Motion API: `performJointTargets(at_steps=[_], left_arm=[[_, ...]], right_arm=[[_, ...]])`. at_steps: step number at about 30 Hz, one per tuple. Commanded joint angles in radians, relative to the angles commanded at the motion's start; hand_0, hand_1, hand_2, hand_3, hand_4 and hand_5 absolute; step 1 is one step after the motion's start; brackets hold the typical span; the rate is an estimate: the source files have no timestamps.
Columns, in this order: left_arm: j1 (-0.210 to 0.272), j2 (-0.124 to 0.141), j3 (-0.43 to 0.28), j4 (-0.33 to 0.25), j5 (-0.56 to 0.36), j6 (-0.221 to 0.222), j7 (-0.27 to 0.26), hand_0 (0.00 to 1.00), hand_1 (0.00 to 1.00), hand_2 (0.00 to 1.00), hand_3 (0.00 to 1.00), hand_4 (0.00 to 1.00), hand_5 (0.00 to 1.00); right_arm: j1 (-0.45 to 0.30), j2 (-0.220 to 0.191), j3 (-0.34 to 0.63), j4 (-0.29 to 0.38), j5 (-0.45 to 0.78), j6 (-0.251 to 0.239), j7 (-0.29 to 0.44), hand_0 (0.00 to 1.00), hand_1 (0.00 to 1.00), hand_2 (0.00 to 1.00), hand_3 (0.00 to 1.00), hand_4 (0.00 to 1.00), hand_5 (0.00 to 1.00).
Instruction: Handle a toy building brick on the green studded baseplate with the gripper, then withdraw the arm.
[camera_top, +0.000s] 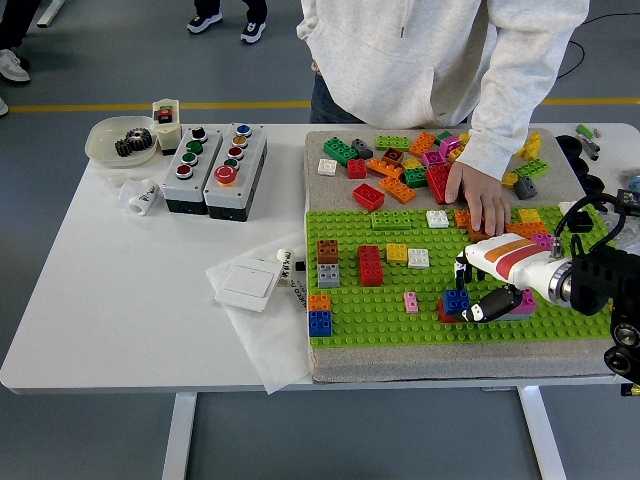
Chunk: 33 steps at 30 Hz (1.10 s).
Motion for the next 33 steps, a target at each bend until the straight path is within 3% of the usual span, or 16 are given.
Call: performJointTargets(at_steps=[33], left_arm=[[-0.002, 0.002, 0.003, 0.001, -0.002, 0.000, -0.002, 0.748, 0.752, 0.802, 0.610, 0.644, 0.620]], right_arm=[[-0.003, -0.008, 0.004, 0.010, 0.004, 0.003, -0.003, 0.495, 0.528, 0.574, 0.512, 0.913, 0.442]])
